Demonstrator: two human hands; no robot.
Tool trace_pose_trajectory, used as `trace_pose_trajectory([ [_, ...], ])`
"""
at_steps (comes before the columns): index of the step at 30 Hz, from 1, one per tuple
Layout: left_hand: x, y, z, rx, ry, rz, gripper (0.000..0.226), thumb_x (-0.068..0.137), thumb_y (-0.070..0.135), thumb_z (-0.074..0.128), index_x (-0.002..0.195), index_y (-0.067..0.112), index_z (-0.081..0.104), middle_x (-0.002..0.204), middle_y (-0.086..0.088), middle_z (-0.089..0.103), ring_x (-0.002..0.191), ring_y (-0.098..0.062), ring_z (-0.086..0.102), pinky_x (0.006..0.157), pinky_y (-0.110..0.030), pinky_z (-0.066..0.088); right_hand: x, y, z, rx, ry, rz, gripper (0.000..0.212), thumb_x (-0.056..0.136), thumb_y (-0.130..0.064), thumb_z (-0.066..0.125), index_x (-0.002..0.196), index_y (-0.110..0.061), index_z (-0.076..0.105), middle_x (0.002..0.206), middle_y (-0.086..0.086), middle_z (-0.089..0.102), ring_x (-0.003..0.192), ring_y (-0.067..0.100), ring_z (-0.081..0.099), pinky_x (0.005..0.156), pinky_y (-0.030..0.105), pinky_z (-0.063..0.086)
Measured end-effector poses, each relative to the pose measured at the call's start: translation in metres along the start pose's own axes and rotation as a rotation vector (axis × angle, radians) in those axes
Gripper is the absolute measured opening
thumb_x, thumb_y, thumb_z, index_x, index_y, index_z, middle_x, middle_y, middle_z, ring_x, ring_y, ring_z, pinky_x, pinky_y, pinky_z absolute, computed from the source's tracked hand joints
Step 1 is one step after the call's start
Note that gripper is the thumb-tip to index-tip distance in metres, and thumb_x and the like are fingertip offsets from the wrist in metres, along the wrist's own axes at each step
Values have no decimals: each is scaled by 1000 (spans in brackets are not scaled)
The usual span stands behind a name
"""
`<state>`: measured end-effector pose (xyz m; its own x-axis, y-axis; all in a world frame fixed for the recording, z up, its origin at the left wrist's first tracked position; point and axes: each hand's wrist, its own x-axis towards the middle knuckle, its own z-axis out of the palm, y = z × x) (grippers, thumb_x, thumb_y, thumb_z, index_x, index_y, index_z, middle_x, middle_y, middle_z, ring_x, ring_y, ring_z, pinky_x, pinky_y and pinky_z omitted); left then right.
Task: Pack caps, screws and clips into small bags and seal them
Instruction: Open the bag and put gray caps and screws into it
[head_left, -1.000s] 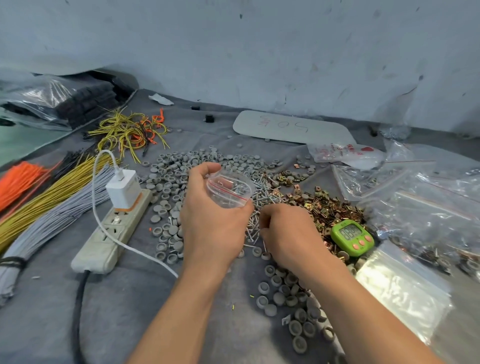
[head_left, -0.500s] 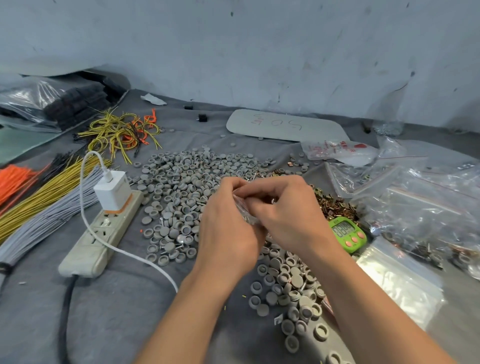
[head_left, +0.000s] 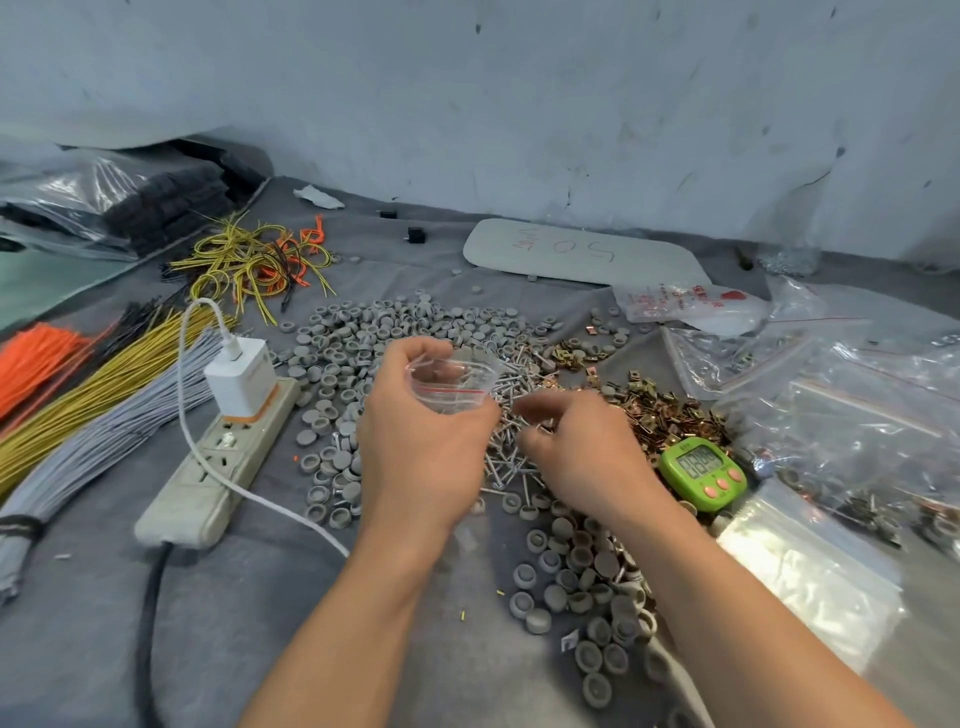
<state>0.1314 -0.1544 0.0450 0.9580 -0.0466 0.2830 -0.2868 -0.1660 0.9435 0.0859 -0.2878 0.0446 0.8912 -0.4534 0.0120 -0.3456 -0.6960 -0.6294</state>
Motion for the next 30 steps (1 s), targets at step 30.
trace_pose_trajectory([
  [30,-10,4,-2,251,-180,135,56,71,14,84,102,45,49,86,26,63,85,21,55,65,-1,38,-16,-20,-20,781,267,-179,15,77,-16,84,80,-30,84,100,-15,79,101,-4,70,92,30,54],
])
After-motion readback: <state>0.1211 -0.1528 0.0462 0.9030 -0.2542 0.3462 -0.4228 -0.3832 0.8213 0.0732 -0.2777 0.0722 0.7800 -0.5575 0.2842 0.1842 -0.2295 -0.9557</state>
